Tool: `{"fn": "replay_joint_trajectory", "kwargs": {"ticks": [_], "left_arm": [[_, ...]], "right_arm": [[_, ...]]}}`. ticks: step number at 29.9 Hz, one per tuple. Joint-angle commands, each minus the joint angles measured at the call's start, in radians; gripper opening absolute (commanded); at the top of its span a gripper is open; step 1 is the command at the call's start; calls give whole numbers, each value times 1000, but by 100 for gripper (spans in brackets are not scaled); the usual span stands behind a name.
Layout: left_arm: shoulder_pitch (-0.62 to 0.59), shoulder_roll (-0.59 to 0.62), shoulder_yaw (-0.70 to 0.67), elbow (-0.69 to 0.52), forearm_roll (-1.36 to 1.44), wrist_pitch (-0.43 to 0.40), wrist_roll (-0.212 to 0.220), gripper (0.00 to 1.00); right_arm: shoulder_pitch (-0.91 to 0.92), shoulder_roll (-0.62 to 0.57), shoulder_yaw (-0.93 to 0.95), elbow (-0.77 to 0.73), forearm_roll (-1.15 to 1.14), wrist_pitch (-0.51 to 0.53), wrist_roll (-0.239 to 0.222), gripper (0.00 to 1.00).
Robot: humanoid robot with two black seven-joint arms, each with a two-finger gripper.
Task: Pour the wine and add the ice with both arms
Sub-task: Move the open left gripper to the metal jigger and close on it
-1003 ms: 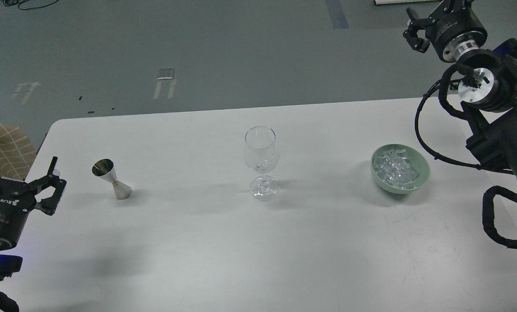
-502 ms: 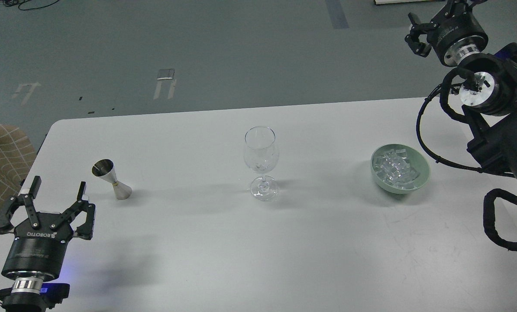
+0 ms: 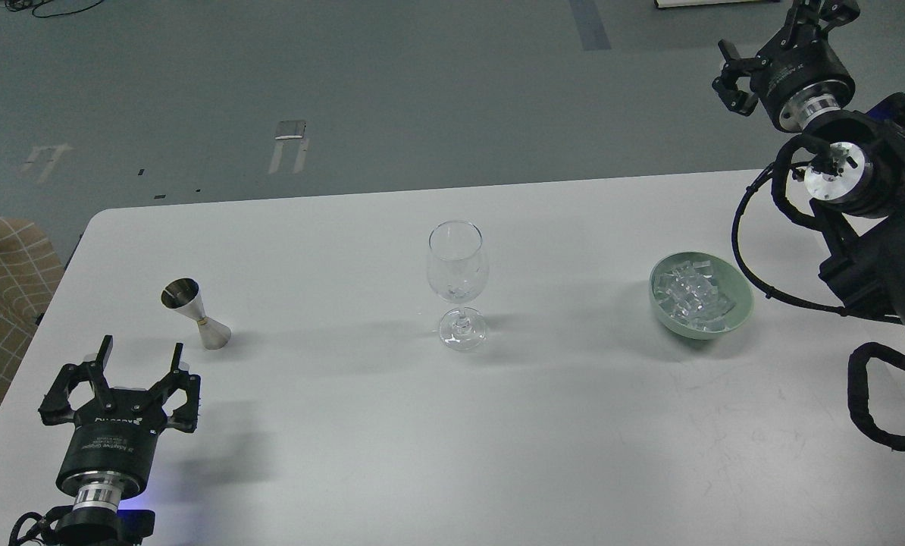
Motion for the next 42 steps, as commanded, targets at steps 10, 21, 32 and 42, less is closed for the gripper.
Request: {"fn": "replay_joint_trajectory", "kwargs": {"ticks": [10,21,32,42], "left_arm": [[-40,-32,-21,-29,-27,136,225,77],[-151,-52,-49,-36,-54,366,336,78],[-198,-93,-121,26,-73,388,353,78],[-208,-101,-172,98,-72,389,351,76]], "right_arm": [[-2,-1,2,0,0,0,-1,100],[-13,-1,2,0,0,0,-1,100],[-16,-9,-1,0,0,-1,-1,100],[-15,-8,-2,0,0,-8,-1,100]]}}
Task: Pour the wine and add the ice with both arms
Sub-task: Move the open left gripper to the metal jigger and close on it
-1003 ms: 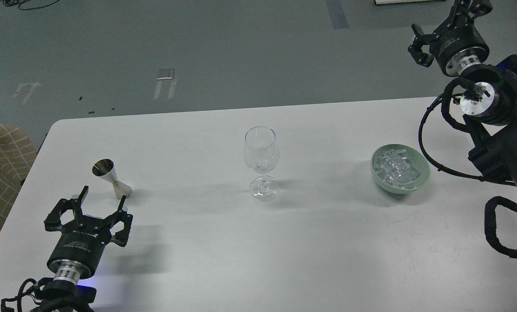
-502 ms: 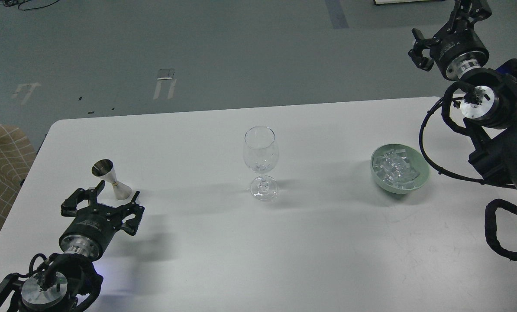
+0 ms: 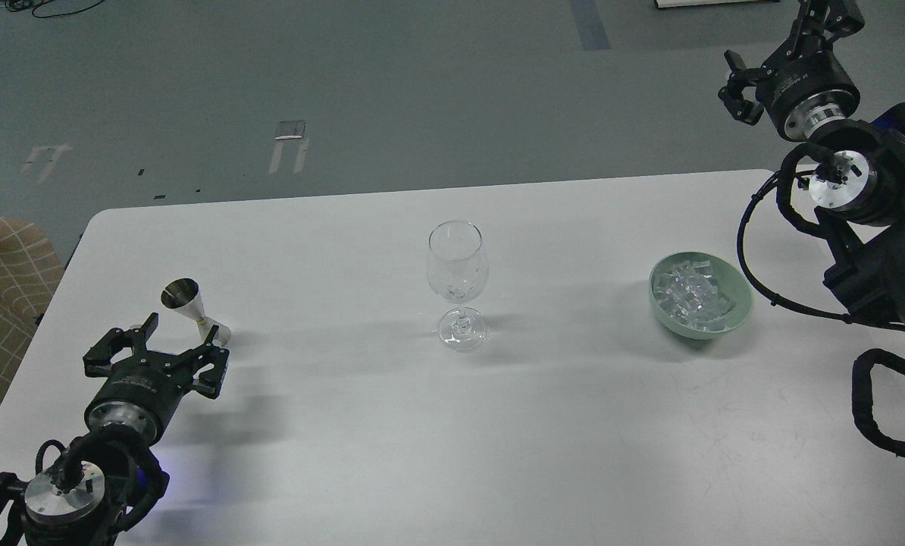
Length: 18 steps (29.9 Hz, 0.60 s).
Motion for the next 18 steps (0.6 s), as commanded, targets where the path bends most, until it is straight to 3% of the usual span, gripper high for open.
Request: {"fn": "replay_joint_trajectory", "kwargs": {"ticks": [1,18], "left_arm": [[-20,0,-15,51,0,0,1,76],[-70,-3,-1,88,13,15,-1,76]], "right_arm": [[2,1,-1,0,0,-13,0,100],[0,3,-3,0,-2,-18,-2,100]]}}
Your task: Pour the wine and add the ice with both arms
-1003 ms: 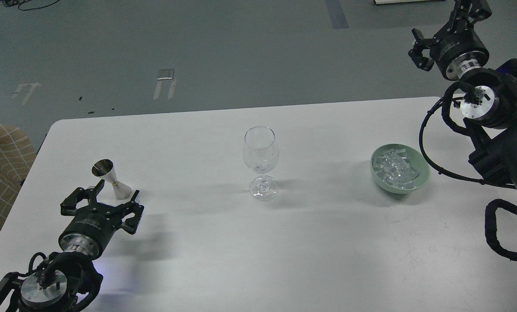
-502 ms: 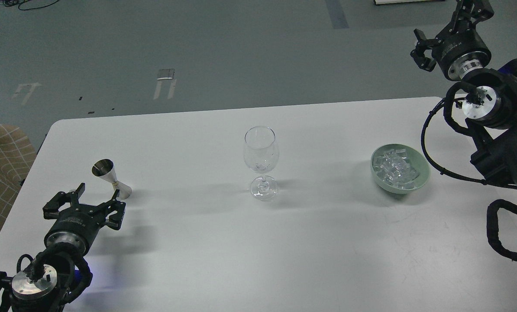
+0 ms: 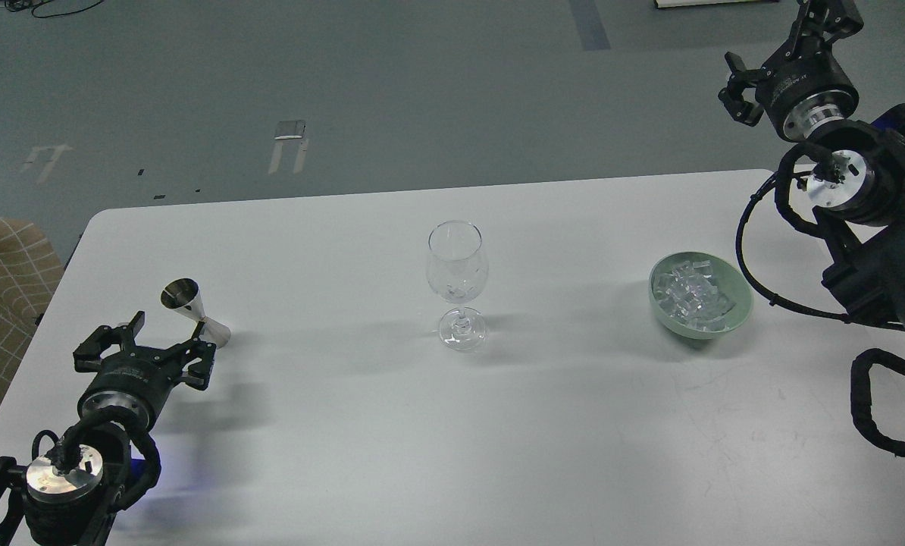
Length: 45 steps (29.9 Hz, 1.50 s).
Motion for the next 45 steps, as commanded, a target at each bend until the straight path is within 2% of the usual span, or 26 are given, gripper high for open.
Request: {"fn": "replay_joint_trajectory", "kwargs": {"ticks": [1,15,20,28,45], "left_arm": [[0,-1,4,0,4,14,-1,76],[-22,-35,6,11,6,17,-8,76],[-52,-43,9,60,9,16,-12,76],[-76,-40,9,75,9,13,-3,68],[-105,-43,10,127,9,8,2,68]], "right_arm": [[0,0,0,0,0,0,0,100],[-1,-3,-3,-2,-2,0,0,100],[0,-2,-3,-2,-2,0,-1,100],[-14,-3,-1,-2,0,0,0,100],[-11,-3,0,-2,0,0,2,100]]}}
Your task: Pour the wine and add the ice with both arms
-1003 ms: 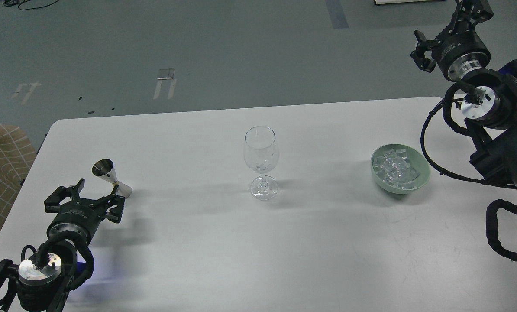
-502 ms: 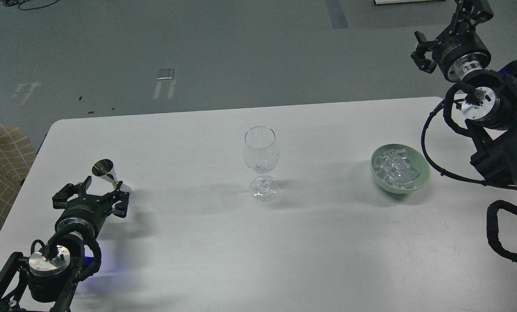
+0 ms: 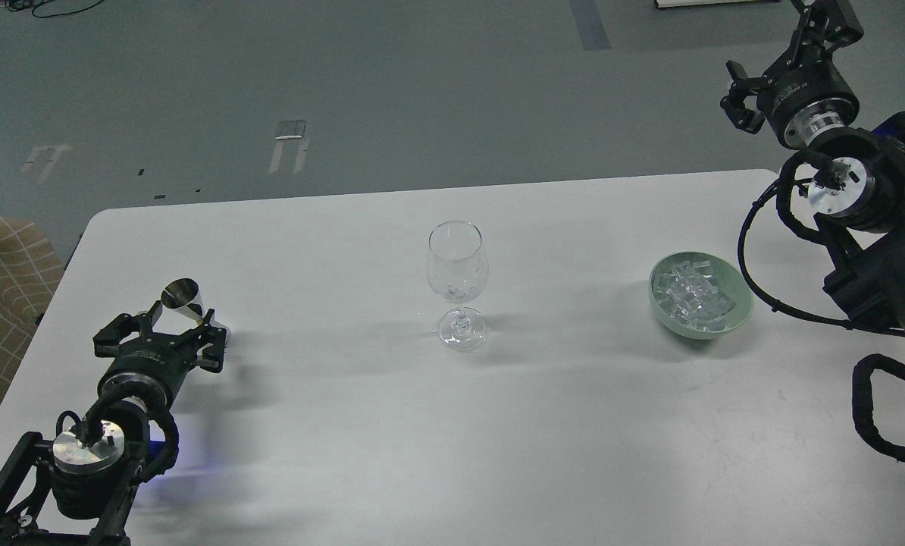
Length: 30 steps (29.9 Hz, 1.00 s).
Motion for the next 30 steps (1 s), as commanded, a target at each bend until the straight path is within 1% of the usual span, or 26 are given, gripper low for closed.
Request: {"fn": "replay_joint_trajectory", "kwargs": {"ticks": [1,30], "left_arm": [[-8,2,0,21,0,-2,5,68],[-51,-21,0,47,0,-2,1,68]], "right_arm": [[6,1,0,-1,0,0,0,100],[14,-1,0,-6,0,0,0,100]]}}
